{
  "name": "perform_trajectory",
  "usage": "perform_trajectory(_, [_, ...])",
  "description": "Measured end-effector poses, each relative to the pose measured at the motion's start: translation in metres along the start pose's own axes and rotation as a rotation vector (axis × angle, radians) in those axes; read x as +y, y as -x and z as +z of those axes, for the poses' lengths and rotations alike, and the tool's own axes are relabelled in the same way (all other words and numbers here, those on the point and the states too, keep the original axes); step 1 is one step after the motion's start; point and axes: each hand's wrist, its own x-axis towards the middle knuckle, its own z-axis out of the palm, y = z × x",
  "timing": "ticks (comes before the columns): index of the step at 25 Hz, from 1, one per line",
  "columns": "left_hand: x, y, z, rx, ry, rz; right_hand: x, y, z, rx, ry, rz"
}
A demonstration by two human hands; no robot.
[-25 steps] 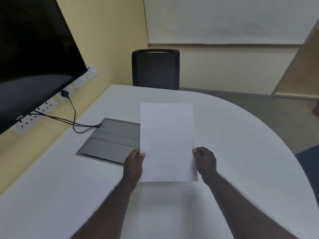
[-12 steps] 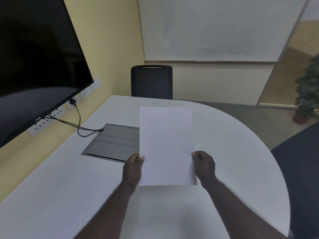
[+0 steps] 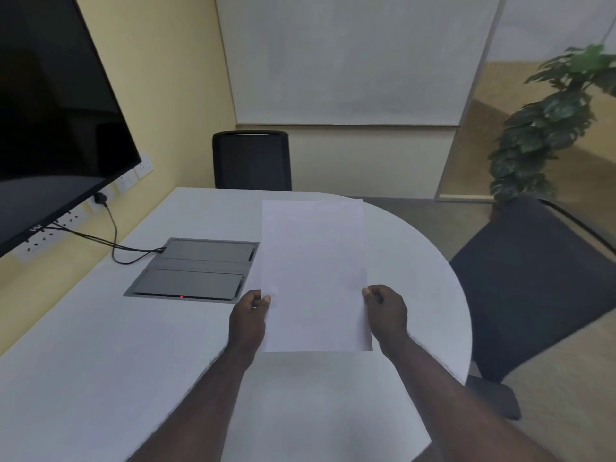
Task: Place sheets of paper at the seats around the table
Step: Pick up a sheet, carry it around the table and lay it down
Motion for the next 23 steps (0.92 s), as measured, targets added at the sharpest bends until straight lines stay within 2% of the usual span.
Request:
perform_trajectory(7, [0.039,0.033,0.071,-0.118,0.022,0.044,0.003,-0.007,-0.090,0.129,-0.047,0.012])
perform_trajectory(23, [0.132,0.126,0.340,-0.305,0.076,0.090,0.048,-0.077,-0.376,0.366,-0.069,0.008])
